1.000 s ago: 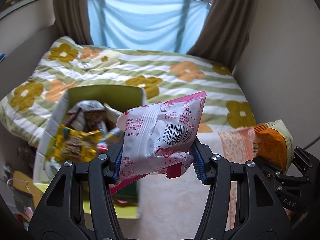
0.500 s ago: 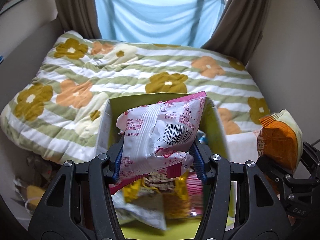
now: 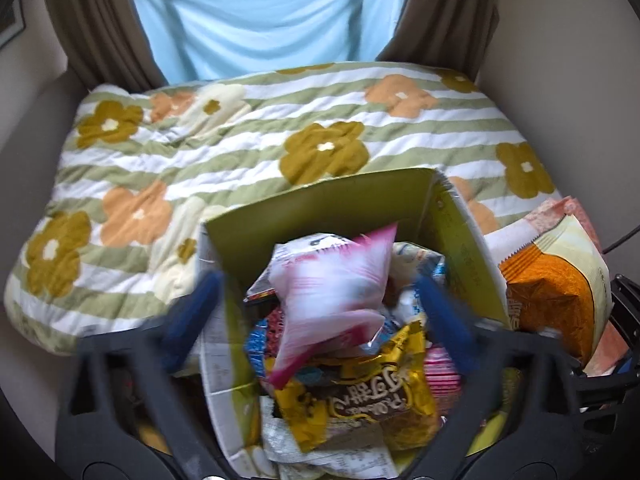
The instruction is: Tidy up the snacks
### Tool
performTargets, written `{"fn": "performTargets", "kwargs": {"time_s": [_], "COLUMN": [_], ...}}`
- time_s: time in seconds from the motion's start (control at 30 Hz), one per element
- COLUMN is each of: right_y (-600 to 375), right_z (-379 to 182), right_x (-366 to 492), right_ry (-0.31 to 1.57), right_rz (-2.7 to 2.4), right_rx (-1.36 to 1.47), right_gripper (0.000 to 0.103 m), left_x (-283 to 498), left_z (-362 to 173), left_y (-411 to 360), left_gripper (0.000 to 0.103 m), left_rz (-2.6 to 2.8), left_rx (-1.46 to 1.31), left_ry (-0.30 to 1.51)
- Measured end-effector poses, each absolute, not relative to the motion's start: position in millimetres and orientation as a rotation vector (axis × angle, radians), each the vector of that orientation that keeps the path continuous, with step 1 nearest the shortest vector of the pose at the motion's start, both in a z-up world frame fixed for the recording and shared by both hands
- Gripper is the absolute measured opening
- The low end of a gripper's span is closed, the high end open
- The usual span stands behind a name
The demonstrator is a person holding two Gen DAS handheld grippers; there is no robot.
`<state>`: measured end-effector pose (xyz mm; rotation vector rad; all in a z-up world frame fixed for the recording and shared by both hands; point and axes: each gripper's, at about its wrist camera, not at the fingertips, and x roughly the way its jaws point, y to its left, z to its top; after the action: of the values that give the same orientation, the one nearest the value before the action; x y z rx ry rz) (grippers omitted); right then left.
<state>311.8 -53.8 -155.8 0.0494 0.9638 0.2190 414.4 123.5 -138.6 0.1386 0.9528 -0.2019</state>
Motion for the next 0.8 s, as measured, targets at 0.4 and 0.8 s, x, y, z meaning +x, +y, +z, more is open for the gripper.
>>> {"fn": "performTargets", "kwargs": {"time_s": [0.4,0.8], "right_y": [-48,-23], "right_z": [-167,-156], "right_x": [305,275], "right_ry": [1.000,0.923], "right_rz": [0.254,0.244], "right_rx": [0.068,0.051], "right_gripper": [0.060,0.102], "left_x": [378,341], "left_z": [-137,-128], "left_y": [174,195], "left_gripper": [0.103,0.103], "left_rz": [-0.142,-0.087], "left_rx": [0.027,0.025], "left_ry": [0.961,0.925]}}
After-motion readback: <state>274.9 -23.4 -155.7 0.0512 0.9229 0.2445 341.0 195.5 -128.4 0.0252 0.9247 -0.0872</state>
